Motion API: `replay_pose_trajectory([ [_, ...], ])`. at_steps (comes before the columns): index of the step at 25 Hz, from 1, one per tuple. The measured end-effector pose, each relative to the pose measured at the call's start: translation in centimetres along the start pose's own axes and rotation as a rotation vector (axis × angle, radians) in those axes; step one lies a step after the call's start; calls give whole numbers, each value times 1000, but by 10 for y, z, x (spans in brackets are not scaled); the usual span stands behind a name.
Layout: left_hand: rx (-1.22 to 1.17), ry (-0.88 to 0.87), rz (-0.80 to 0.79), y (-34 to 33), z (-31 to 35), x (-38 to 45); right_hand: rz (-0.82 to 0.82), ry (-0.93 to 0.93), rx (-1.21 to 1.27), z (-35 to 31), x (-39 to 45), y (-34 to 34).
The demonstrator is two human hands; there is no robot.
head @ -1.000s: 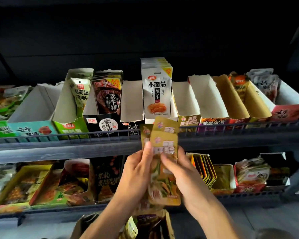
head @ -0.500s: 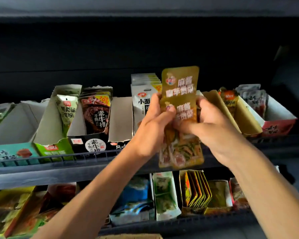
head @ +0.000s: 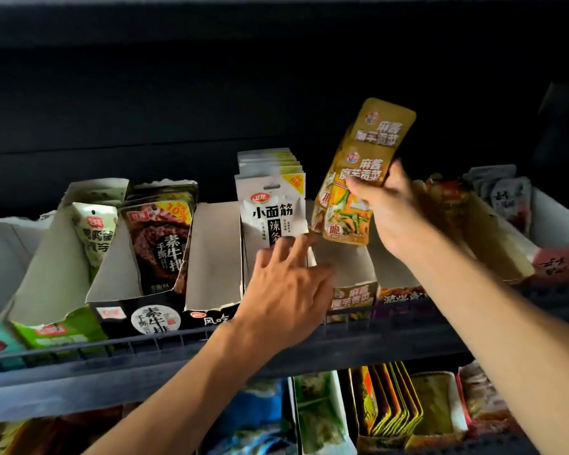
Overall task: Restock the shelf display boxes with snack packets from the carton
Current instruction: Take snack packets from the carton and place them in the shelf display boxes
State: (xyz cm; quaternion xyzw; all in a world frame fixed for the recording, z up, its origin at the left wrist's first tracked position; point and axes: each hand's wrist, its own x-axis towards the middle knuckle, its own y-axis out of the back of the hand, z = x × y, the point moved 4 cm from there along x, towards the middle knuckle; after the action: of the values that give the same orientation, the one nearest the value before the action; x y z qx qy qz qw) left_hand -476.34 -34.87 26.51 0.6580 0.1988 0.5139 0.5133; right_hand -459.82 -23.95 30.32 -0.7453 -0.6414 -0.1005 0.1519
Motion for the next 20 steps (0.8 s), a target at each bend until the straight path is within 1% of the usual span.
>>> replay_pose_trajectory([
  [2,-36,-47,-67,-3,-1,0,-49,18,-157,4,5,-9],
  [4,-69,-67,-144,-9,-1,0,-148,62,-304,6,5,-19],
  [6,-53,-75,-165,-12,0,-1,-233,92,-505,1,0,-26],
  [7,-44,-75,-172,-12,1,-1,-245,113,-705,-5,1,-26],
  [9,-48,-69,-196,-14,0,-1,-263,223,-1158,-17,5,-22],
  [10,-57,-67,-211,-14,0,-2,-289,254,-1267,-21,7,-23],
  [11,-68,-64,-225,-14,0,-1,-310,233,-1272,-23,9,-23],
  [12,-78,-59,-235,-14,0,-2,-317,171,-1202,-22,11,-23],
  [14,-93,-57,-231,-14,0,-2,-326,-19,-961,-18,10,-27],
  [15,-99,-57,-224,-14,1,-3,-340,-110,-871,-13,10,-28],
  [16,-105,-57,-218,-13,1,-3,-343,-164,-808,-11,9,-29],
  [18,-121,-56,-225,-11,1,-4,-304,-180,-703,-11,10,-29],
  [19,-127,-55,-237,-11,1,-4,-279,-150,-668,-12,12,-27],
  [20,-127,-53,-245,-11,1,-4,-257,-97,-687,-13,14,-26],
])
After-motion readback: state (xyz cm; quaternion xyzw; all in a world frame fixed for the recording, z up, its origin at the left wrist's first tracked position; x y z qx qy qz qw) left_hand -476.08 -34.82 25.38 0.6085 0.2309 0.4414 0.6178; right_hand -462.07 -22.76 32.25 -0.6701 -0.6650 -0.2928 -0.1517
